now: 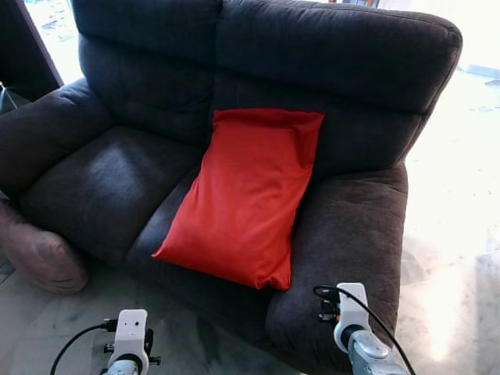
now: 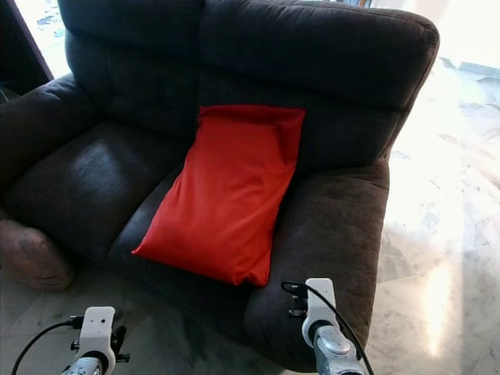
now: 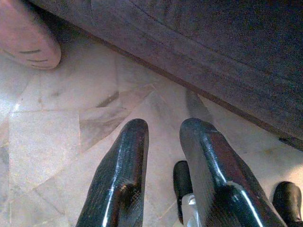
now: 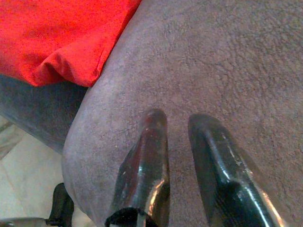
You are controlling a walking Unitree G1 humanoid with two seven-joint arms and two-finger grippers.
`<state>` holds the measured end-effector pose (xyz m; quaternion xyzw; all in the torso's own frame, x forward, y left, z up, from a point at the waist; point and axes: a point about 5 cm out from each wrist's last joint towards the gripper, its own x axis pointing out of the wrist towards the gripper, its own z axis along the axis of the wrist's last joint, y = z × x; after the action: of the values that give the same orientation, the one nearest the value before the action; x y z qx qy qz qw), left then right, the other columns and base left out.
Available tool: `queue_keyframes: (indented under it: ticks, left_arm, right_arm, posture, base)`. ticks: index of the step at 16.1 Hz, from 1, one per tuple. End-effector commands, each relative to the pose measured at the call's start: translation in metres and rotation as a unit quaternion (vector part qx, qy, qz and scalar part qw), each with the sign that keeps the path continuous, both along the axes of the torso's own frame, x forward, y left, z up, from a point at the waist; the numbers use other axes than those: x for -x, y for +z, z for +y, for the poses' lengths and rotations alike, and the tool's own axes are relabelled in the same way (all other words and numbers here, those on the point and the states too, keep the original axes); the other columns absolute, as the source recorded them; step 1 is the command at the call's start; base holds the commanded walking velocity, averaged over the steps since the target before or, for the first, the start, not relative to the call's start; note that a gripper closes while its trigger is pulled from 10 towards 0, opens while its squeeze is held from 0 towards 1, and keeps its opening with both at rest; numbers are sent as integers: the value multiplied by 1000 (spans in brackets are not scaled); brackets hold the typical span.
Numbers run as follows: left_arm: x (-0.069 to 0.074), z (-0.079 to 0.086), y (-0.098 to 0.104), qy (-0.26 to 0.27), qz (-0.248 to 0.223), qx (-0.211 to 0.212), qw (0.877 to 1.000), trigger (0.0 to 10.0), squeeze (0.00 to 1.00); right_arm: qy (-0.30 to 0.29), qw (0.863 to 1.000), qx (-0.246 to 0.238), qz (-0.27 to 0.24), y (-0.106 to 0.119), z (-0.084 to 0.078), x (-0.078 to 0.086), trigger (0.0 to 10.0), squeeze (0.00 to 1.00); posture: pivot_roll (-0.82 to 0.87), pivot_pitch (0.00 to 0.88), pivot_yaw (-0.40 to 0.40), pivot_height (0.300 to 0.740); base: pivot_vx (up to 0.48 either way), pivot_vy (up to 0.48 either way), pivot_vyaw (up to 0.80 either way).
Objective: Move the pillow to the sofa from floor
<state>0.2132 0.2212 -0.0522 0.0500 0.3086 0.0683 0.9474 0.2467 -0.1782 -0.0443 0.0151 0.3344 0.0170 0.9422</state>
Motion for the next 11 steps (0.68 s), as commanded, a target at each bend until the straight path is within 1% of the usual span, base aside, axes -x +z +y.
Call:
queue_keyframes:
  ticks: [1,11]
  left_arm:
    - [4,2,-2,7,3,2,1000,10000,0]
    - [3,2,-2,3,3,1,1000,10000,0]
  right_arm:
    - [0,1000,-1,-4,1,0,-2,10000,0]
    - [-1,1000,-2,-4,1,1,-1,10000,0]
  posture:
    - [123,115,-25,740]
    - [123,102,-21,740]
  base:
    - [0,0,0]
    - [0,0,0]
